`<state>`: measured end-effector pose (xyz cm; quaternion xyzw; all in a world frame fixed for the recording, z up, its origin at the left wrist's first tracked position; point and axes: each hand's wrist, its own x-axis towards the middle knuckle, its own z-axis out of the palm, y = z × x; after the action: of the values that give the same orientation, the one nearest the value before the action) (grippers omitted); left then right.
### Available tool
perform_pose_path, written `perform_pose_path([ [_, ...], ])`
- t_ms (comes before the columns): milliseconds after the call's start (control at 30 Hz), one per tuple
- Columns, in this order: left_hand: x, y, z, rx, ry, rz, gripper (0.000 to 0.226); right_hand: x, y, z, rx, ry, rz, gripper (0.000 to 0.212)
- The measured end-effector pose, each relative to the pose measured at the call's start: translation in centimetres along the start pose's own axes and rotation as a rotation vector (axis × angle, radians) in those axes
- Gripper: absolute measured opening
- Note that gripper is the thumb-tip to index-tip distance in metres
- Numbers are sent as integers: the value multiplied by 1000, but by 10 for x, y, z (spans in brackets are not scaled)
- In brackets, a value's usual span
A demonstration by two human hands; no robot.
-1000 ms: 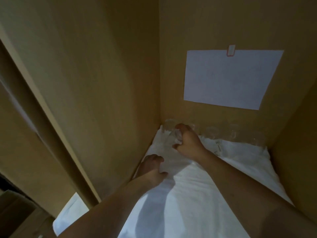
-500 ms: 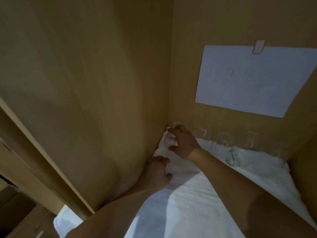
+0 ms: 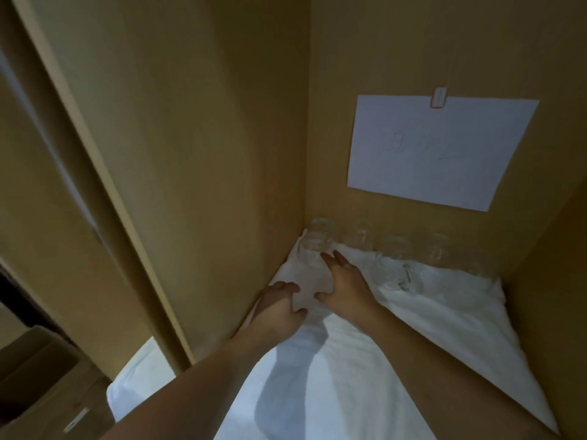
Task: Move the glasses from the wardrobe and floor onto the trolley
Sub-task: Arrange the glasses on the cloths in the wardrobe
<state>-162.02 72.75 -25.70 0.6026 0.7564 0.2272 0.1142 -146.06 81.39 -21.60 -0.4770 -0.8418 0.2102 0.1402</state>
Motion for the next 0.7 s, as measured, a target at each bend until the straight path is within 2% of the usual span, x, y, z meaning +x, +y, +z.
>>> perform_pose_path([
  [267,-88,-3,0,52,44,-69,48,-73,1,39,34,-123,-20,79],
  [500,-162,-19,-5,80,28,-186,47,-114,-19,60,9,-204,-93,79],
  [700,-193,-44,-28,51,96,-274,47,-137,-56,84,-36,-244,-163,79],
])
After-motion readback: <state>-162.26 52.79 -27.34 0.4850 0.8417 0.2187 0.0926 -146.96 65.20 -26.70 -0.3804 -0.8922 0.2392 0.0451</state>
